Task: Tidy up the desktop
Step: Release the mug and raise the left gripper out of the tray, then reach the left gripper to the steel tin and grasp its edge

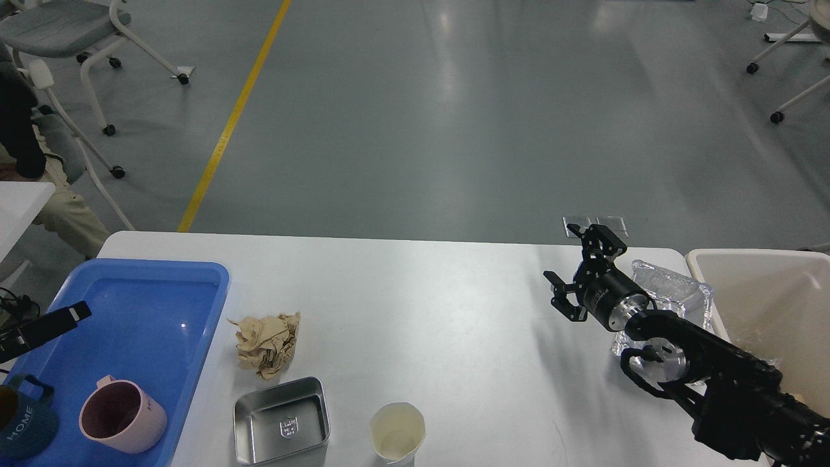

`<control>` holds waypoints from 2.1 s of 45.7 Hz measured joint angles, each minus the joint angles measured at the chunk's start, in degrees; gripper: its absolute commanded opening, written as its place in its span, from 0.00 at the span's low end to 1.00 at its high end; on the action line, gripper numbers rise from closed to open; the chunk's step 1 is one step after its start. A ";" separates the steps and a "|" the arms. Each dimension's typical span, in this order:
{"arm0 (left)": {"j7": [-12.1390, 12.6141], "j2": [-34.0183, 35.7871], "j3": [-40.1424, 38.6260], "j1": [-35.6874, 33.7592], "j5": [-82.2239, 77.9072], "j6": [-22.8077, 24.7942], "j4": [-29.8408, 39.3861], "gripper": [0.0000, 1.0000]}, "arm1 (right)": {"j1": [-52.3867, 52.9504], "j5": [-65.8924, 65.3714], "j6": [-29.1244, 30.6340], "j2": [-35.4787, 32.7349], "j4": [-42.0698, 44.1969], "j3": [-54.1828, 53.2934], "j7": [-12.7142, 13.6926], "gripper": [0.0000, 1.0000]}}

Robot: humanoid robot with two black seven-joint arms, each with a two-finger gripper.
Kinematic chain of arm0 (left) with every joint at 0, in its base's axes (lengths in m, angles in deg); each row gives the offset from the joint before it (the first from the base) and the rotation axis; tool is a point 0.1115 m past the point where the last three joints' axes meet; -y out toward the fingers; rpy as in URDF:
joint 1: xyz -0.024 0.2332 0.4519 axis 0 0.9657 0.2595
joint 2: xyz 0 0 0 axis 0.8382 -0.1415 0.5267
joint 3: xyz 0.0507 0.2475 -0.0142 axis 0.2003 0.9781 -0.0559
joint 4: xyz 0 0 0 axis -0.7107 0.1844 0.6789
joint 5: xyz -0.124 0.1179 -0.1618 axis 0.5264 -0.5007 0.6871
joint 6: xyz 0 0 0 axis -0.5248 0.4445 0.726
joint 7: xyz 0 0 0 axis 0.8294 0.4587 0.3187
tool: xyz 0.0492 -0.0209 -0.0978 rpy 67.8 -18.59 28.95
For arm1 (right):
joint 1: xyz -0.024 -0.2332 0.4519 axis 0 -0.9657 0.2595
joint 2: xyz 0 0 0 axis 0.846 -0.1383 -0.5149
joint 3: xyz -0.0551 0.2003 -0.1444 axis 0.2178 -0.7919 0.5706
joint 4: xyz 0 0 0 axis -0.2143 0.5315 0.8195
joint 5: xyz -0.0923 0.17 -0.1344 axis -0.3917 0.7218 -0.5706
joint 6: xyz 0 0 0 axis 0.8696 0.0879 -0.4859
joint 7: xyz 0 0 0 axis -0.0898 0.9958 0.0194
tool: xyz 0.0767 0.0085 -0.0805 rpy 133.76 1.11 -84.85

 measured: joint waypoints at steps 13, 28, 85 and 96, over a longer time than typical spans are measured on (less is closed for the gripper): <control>-5.52 -5.39 0.08 -1.22 -14.61 1.24 -8.65 0.95 | -0.07 0.00 -0.06 0.58 -0.04 0.03 0.00 1.00; -9.72 -16.08 0.41 -4.05 -25.62 5.63 -18.44 0.94 | -0.06 0.00 -0.06 0.57 -0.03 0.04 0.00 1.00; -17.02 -41.29 32.31 -27.49 -40.00 13.35 -27.37 0.79 | 0.00 0.00 -0.93 0.69 -0.20 -0.31 0.00 1.00; -17.56 -46.92 33.00 -27.00 -40.00 13.28 -31.69 0.60 | 0.00 0.00 -0.87 0.45 -0.28 -0.57 0.00 1.00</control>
